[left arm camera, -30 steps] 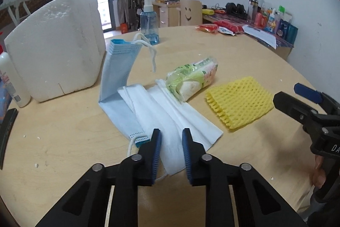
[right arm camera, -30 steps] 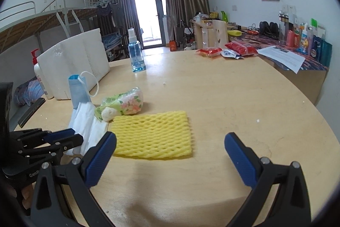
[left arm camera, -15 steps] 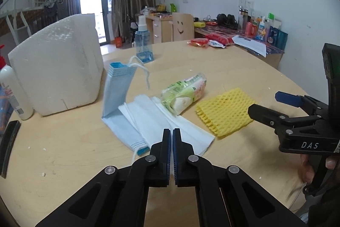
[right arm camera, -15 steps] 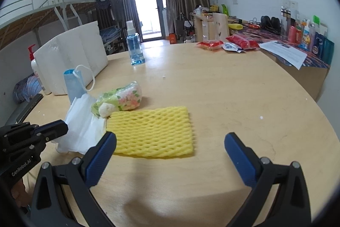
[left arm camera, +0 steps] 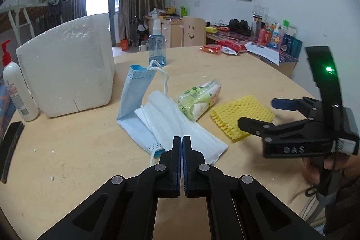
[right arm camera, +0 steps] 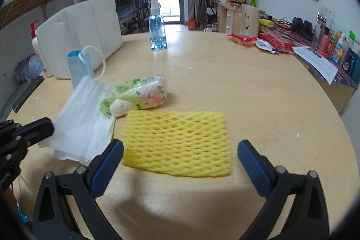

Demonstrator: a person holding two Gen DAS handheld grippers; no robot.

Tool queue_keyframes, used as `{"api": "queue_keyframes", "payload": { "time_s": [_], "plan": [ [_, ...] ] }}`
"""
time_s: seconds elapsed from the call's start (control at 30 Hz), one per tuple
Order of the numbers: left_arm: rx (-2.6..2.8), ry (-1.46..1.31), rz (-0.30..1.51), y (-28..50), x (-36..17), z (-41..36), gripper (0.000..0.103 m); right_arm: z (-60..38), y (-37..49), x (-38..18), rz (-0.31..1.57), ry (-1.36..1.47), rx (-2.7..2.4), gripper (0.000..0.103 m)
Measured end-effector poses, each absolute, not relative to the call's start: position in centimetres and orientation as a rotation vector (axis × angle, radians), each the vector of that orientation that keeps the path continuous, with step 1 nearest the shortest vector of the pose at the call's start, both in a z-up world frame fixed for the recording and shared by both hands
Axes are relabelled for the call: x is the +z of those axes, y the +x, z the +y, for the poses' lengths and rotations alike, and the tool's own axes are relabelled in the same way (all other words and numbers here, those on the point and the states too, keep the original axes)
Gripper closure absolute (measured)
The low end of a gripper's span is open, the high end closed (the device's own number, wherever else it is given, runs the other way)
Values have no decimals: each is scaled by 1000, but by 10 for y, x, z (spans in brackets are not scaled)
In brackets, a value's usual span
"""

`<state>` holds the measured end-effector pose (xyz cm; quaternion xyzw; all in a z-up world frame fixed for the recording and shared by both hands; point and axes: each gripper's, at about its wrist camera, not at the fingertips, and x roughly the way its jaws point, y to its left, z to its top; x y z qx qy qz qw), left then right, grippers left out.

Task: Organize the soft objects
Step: 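Close left gripper on the white face mask while right gripper grasps the yellow mesh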

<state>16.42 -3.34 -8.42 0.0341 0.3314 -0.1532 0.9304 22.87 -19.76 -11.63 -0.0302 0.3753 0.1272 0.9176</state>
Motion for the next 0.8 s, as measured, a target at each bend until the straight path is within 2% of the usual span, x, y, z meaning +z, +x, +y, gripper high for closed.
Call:
{"api": "queue_keyframes", "payload": {
  "time_s": [0.1, 0.17, 0.3, 0.4, 0.43, 0.47, 0.57, 0.67, 0.7, 0.77, 0.8],
  "plan": [
    [-323, 68, 669, 161, -81, -30, 102, -197, 233, -118, 795, -69, 273, 6],
    [-328, 70, 662, 159, -80, -30, 102, -196, 235, -121, 820, -83, 265, 16],
    [-336, 68, 659, 157, -80, -28, 102, -200, 239, -124, 849, -77, 275, 17],
    [-340, 63, 660, 157, -81, -27, 102, -199, 240, -125, 856, -80, 277, 22],
    [-342, 64, 659, 157, -81, -27, 102, -198, 240, -125, 855, -82, 280, 28],
    [-344, 63, 659, 157, -81, -27, 102, -197, 239, -124, 853, -86, 287, 38],
    [-347, 60, 665, 157, -83, -28, 102, -196, 237, -120, 862, -70, 331, 61],
    [-347, 57, 662, 156, -83, -26, 101, -193, 233, -119, 854, -79, 349, 74],
    [-352, 54, 663, 156, -83, -26, 100, -193, 231, -119, 850, -73, 353, 76],
    [-352, 49, 659, 156, -82, -26, 87, -193, 227, -118, 848, -67, 358, 81],
    [-352, 48, 661, 156, -82, -26, 68, -194, 226, -117, 844, -59, 359, 81]
  ]
}}
